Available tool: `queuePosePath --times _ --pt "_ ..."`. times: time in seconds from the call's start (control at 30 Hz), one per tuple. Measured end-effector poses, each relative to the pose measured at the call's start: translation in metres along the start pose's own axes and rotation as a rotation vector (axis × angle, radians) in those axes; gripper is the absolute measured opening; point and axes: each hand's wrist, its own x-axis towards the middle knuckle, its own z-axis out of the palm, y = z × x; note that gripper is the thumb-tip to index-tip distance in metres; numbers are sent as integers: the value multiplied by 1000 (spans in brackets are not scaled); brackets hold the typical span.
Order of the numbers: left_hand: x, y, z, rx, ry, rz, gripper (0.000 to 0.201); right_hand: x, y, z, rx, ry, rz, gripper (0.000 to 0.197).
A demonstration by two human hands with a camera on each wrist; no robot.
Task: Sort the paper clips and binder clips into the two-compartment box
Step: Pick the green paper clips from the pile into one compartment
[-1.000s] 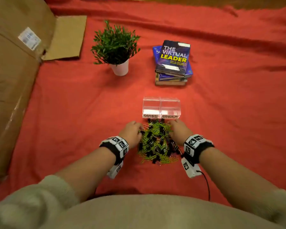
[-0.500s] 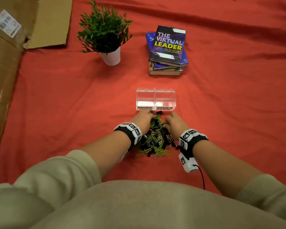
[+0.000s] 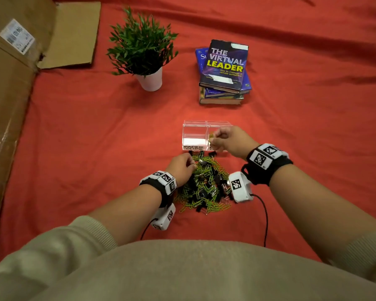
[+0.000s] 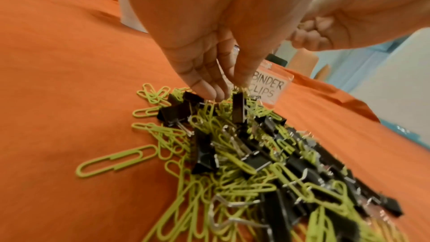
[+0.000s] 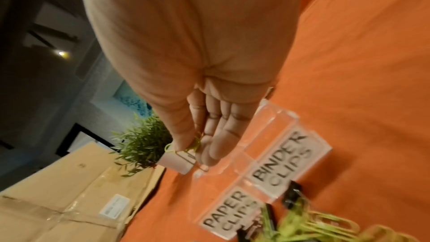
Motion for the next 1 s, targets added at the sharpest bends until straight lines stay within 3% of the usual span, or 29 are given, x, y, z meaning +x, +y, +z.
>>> queuePosePath --times 0.2,0.37,0.53,0.67,0.73,0.83,0.93,1.0 --pt "-12 2 -12 -198 46 -27 12 33 -20 32 -291 130 -110 9" --pt "-15 -1 -21 -299 19 -45 21 24 -5 42 -552 180 -183 15" --pt "-15 7 -33 -345 11 -30 17 1 38 61 -599 28 -103 21" --pt "-12 24 -46 -375 3 26 14 -8 62 67 -702 33 -157 27" --pt "-10 31 -50 -398 -6 45 14 -12 63 65 -639 51 -114 25" --pt "-9 36 -51 -423 -50 39 14 -19 50 61 -299 96 -31 33" --pt "-10 36 -47 -460 -76 16 17 -25 34 60 157 -35 8 46" --pt "-12 36 -44 -481 -77 3 17 -28 29 60 309 -110 34 47"
